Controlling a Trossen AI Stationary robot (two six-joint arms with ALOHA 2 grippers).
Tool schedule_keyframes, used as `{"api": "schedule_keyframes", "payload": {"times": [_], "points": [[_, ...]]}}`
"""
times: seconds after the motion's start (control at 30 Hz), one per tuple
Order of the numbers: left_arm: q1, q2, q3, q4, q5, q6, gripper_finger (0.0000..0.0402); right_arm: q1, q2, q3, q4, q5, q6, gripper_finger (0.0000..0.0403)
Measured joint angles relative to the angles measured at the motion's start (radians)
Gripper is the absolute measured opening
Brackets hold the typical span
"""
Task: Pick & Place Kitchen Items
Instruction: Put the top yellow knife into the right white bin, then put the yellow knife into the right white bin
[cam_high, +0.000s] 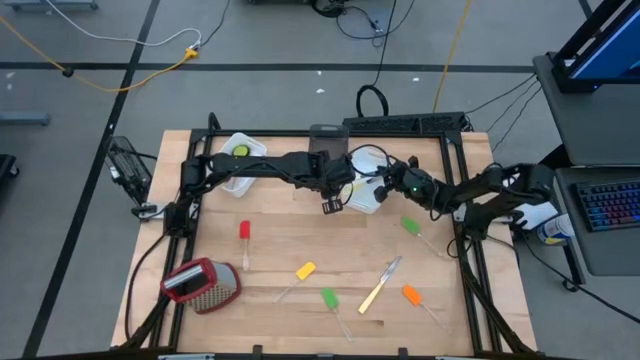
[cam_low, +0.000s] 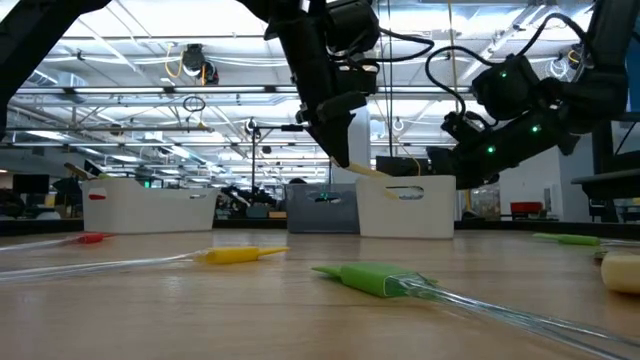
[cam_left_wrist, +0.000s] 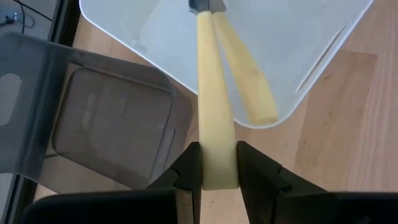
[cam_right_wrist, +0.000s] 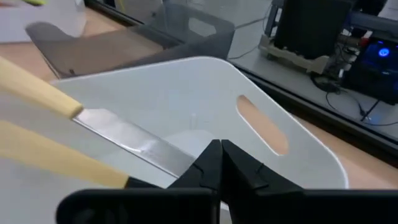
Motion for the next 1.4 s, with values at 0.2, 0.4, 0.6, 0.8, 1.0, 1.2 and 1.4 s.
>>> {"api": "schedule_keyframes", "payload": {"times": [0.2,0.4,0.6,0.8,1.0,1.2,1.4], "points": [[0.000,0.000,0.000,0.018,0.001,0.000,0.0074,-0.001,0.042,0.016,0.005,0.001,0.000,0.0001],[0.000,0.000,0.000,0.080,0.024,0.001,0.0074,-0.001,0.042,0.017,-0.001,0.001,-0.006,0.0001],[0.000,0.000,0.000,0.095,0.036,-0.010,0.0074,0.000,0.042,0.018,-0.017,-0.001,-0.007,0.0001],[-0.002,0.000,0.000,0.132,0.046,-0.008,0.0074,0.000,0.042,0.018,-0.017,-0.104,-0.007,0.0001],[-0.002,0.000,0.000,0.138,0.112,0.002,0.0074,0.000,0.042,0.018,-0.017,-0.130,-0.007,0.0001],[-0.004,0.000,0.000,0.171,0.115,0.023,0.0089,0.000,0.042,0.018,-0.017,-0.129,-0.007,0.0001],[-0.004,0.000,0.000,0.189,0.114,0.038,0.0131,0.000,0.042,0.018,-0.017,-0.129,-0.007,0.0001]]}}
